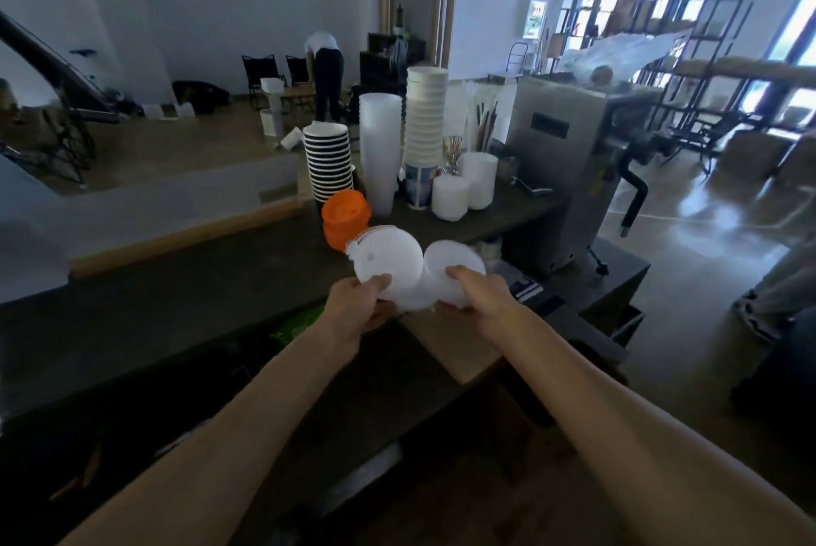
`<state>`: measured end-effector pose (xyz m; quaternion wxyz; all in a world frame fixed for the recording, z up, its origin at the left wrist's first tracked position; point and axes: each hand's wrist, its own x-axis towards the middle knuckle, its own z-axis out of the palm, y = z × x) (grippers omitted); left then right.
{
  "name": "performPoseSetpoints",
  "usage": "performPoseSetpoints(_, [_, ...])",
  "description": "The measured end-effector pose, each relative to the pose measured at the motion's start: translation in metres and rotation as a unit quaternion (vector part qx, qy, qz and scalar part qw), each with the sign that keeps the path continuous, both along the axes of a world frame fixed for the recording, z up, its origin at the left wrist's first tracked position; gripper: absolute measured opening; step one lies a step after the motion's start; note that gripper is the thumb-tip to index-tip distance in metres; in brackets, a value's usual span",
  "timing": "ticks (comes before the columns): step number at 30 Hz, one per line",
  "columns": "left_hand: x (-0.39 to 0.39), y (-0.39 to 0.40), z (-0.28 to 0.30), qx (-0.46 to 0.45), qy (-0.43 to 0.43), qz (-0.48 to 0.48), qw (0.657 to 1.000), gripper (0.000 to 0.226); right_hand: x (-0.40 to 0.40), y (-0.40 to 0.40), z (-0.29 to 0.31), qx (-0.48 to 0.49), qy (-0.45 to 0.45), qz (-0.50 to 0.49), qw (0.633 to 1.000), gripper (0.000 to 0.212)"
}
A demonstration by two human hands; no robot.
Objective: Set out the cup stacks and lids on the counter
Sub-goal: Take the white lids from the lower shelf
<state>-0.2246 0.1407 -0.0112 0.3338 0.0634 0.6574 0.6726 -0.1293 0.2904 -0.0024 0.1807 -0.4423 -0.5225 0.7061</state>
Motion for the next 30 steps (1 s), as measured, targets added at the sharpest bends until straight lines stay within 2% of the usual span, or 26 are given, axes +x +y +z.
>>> performPoseSetpoints(4, [-0.050,0.064,-0.014,0.042,0.005,0.026,0.999,0.042,-0.057,0.065,-0.005,-0.015,-0.013,-0.004,1.000,0.070])
performPoseSetpoints(8, [-0.087,0.111,-0.023,0.070,-0.023,0.050,0.996,0.044,-0.111,0.112,-0.007,-0.036,-0.052,0.001,0.998,0.064])
performPoseSetpoints(10, [-0.103,0.128,-0.022,0.074,-0.047,0.063,0.994,0.046,-0.132,0.131,-0.011,-0.036,-0.069,0.016,0.997,0.075])
performPoseSetpoints(16, [-0.132,0.173,-0.025,0.072,-0.058,0.140,0.986,0.052,-0.169,0.172,-0.017,-0.089,-0.039,0.050,0.994,0.063])
performPoseSetpoints(21, [-0.139,0.193,-0.031,0.075,-0.043,0.204,0.975,0.052,-0.188,0.189,-0.039,-0.087,-0.009,0.120,0.989,0.058])
performPoseSetpoints(26, [-0.134,0.203,-0.019,0.070,-0.031,0.235,0.969,0.043,-0.191,0.205,-0.044,-0.046,-0.019,0.190,0.980,0.048])
performPoseSetpoints(30, [-0.111,0.197,-0.013,0.017,0.012,0.240,0.971,0.034,-0.172,0.225,-0.046,0.034,-0.044,0.248,0.967,0.041])
